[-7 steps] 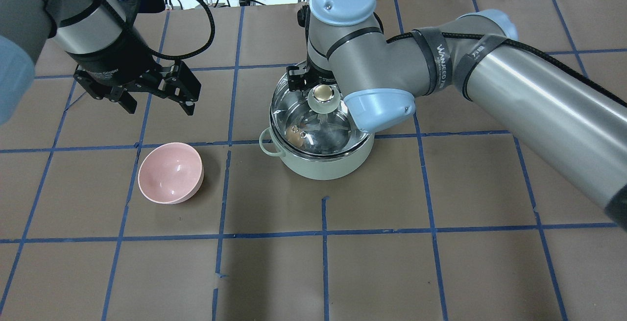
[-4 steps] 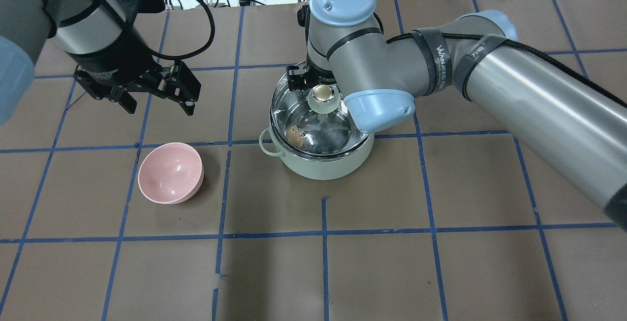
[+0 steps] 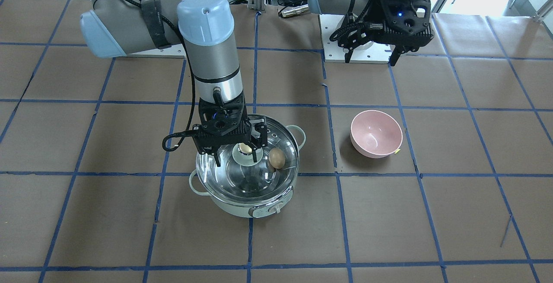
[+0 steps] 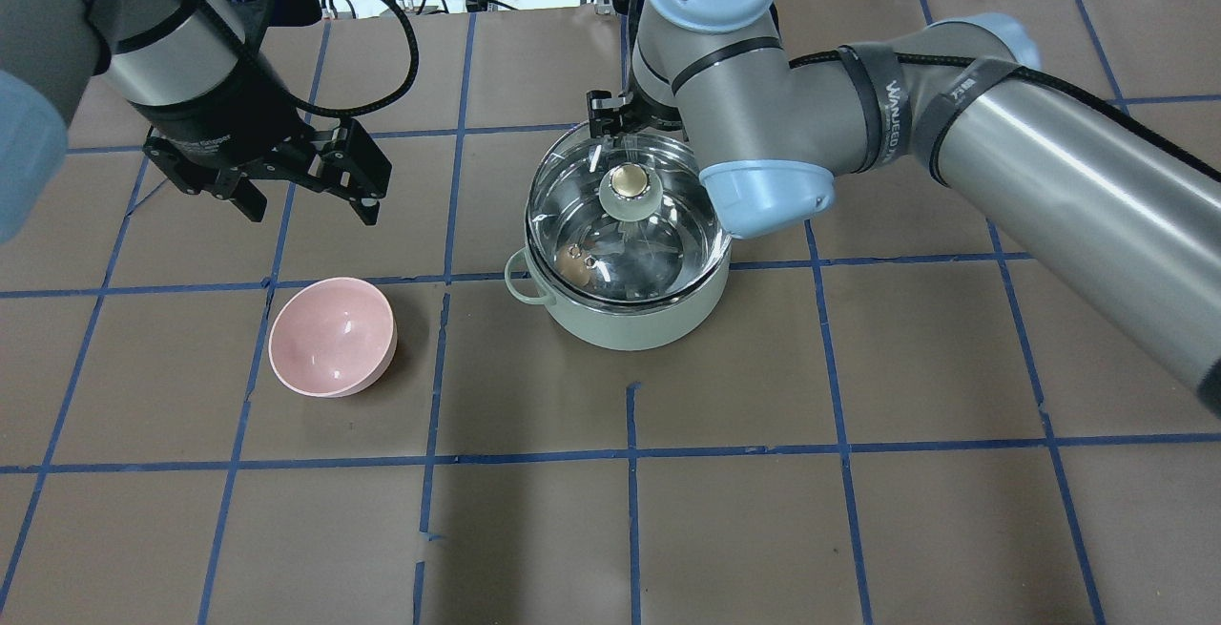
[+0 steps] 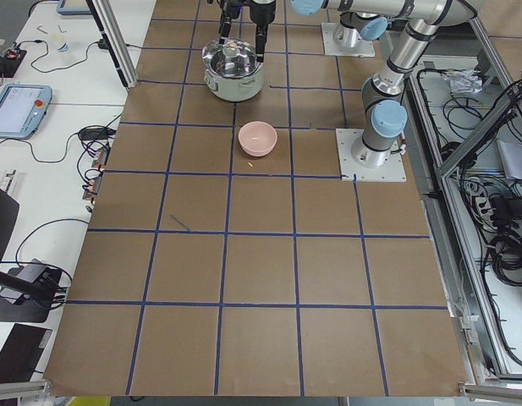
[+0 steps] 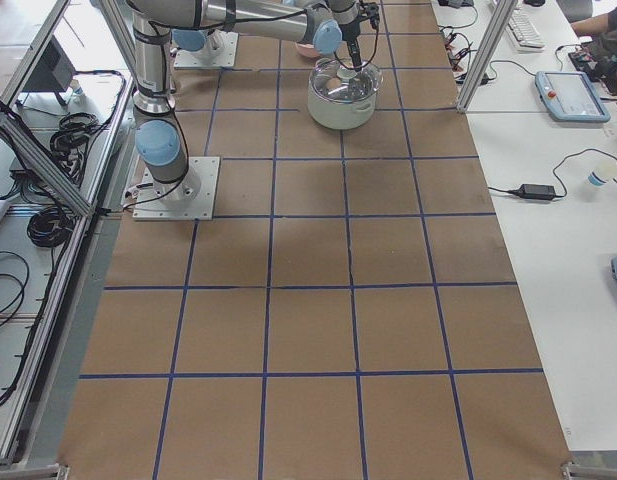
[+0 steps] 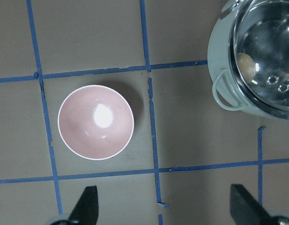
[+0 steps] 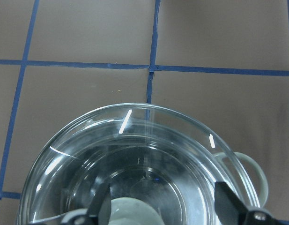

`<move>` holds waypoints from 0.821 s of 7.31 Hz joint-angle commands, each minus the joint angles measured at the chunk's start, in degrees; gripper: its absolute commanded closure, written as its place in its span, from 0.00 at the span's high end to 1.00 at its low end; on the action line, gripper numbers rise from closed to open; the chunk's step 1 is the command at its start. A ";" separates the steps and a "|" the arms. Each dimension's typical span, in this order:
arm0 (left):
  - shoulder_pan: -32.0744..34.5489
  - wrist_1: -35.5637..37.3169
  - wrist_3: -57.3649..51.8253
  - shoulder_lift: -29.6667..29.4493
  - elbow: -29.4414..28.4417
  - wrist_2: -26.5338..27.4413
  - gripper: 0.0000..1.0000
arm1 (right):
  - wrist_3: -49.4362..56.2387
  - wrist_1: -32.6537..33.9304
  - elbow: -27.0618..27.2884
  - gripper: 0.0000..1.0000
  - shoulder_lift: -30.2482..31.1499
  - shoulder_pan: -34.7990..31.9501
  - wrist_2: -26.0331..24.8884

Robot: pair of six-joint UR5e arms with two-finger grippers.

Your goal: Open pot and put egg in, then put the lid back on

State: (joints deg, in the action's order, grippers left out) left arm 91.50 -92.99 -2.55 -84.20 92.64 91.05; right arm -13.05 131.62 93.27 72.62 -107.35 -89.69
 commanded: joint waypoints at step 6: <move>0.00 0.09 0.00 0.00 0.00 0.00 1.00 | 6.11 -31.09 -0.46 1.00 17.18 15.15 -0.21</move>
State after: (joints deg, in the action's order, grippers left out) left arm 91.50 -92.97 -2.55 -84.20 92.64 91.05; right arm -6.72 108.97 92.57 86.39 -92.95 -89.52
